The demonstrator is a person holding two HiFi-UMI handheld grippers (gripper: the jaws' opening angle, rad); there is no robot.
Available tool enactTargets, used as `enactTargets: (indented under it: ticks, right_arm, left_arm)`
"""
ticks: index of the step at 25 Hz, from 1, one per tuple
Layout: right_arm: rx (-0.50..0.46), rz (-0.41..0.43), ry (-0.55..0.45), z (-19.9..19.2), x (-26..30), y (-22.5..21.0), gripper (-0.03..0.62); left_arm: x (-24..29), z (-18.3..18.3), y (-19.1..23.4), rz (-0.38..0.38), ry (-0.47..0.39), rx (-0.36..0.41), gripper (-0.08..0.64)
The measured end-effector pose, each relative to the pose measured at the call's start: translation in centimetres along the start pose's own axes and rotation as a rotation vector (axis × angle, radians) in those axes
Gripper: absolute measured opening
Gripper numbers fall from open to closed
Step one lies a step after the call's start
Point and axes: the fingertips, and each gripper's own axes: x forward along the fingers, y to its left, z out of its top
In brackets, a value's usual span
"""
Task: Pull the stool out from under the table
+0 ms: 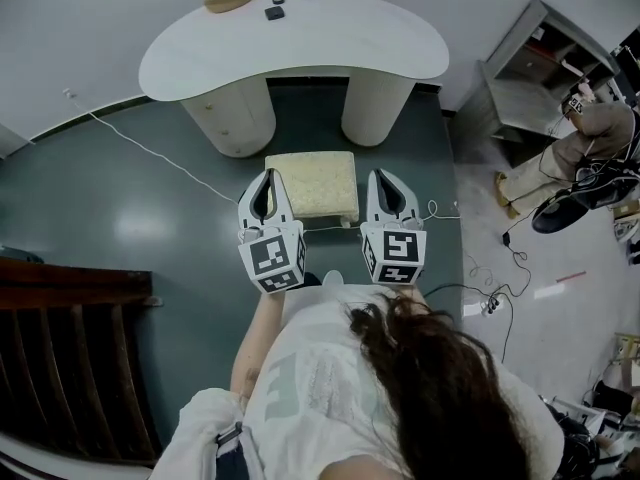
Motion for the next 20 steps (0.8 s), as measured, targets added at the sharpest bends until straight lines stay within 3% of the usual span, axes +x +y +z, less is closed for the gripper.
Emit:
enactTargets:
  ticks: [10, 20]
  right_arm:
    - [0.024, 0.011, 0.021, -0.8, 0.0, -1.4, 0.029]
    - [0.051, 0.026, 0.038, -1.7, 0.0, -2.0, 0.029]
  left_arm:
    - [1.2, -1.2, -1.6, -0.009, 0.039, -0.009, 0.026]
    - [1.2, -2.6, -0.1, 0.037, 0.07, -0.044, 0.026]
